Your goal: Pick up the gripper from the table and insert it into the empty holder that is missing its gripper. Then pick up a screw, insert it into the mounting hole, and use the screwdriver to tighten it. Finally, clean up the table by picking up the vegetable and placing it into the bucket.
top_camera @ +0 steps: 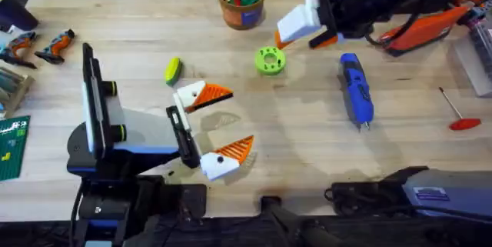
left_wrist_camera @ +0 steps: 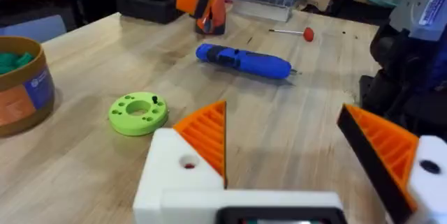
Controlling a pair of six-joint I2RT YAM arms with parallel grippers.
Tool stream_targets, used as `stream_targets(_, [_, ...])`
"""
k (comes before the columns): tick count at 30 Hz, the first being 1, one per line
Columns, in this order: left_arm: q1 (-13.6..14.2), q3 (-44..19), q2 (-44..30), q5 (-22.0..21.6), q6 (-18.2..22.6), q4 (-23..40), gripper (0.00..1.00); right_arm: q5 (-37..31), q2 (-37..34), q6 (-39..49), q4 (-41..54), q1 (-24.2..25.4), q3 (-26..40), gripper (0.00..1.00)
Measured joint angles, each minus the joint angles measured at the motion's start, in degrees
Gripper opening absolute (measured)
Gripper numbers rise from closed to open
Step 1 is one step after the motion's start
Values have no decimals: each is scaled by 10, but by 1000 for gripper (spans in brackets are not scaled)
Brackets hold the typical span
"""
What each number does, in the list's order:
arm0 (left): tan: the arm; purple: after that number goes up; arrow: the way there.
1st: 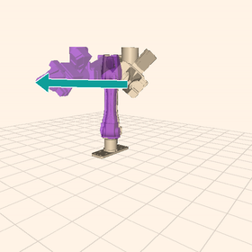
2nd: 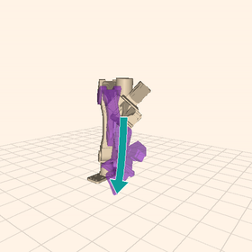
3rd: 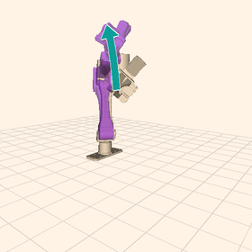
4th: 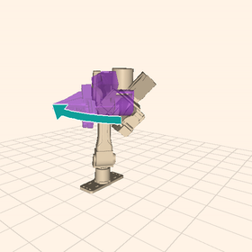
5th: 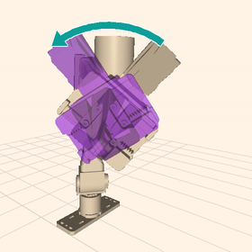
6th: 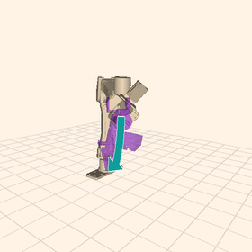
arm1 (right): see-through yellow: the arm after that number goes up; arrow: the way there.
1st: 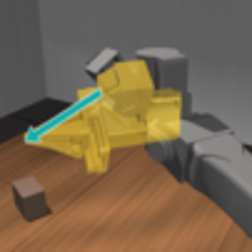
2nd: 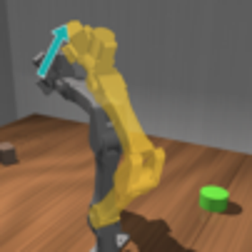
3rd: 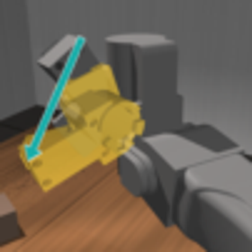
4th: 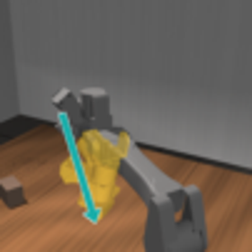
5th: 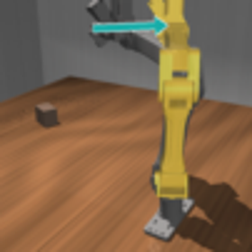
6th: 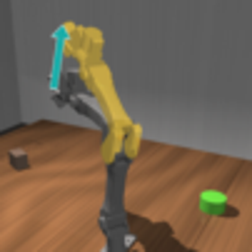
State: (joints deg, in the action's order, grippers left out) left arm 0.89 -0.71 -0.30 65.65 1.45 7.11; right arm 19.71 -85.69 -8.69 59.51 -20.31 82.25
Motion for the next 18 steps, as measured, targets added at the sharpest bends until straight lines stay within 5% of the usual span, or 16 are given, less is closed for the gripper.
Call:
stream_targets(3, [0, 0, 0, 2, 0, 0, 985, -223, -88, 47, 65, -72, 100, 815])
stream_targets(18, [0, 0, 0, 2, 0, 0, 985, -289, -206, 97, 18, -99, 115, 689])
